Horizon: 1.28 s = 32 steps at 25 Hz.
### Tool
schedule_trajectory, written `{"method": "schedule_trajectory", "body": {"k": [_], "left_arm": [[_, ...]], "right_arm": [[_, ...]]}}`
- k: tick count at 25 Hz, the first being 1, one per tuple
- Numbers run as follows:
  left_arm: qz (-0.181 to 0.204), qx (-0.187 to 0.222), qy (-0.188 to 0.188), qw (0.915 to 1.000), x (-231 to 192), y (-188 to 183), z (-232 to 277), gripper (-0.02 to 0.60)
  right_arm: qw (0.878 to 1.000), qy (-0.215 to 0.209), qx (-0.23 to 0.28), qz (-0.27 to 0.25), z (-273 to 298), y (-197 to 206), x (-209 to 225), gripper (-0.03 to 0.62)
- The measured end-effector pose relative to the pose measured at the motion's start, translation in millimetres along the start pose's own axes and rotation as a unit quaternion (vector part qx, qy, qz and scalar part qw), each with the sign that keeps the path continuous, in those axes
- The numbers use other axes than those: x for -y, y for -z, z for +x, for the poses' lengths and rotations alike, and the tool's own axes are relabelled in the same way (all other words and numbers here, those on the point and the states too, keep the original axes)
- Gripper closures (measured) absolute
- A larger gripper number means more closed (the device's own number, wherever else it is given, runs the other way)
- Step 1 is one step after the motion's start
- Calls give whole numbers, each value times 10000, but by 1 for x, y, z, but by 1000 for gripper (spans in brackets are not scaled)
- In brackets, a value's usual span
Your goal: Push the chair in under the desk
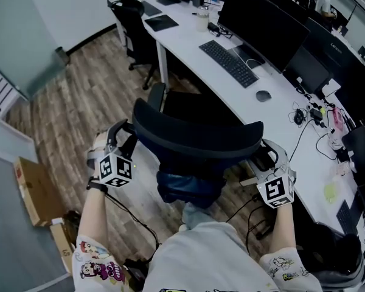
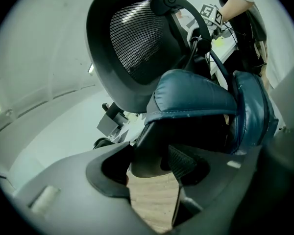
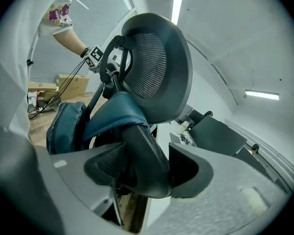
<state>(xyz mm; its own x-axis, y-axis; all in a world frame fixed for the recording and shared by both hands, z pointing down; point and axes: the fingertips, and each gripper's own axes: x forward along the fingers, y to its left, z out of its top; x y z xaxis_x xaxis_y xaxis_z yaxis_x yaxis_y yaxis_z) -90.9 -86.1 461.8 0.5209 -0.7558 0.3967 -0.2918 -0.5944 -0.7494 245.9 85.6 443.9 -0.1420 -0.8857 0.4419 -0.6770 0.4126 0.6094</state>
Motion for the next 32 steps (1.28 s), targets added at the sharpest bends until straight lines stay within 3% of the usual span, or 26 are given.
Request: {"method": "schedule_trajectory", "body": {"k": [16,24,32], "left_arm": [[145,267,166,9994,-49,17,68,333],[409,729,459,9954,-82,37,105,333],[737,1227,842,9861,-119,58,151,333]], "right_arm": [[9993,221,-250,140,53,-18,16,327],[9957,662,-523,377,76,-44,5,326],[9859,1203,-899,733,103,-75,-17,322]]}}
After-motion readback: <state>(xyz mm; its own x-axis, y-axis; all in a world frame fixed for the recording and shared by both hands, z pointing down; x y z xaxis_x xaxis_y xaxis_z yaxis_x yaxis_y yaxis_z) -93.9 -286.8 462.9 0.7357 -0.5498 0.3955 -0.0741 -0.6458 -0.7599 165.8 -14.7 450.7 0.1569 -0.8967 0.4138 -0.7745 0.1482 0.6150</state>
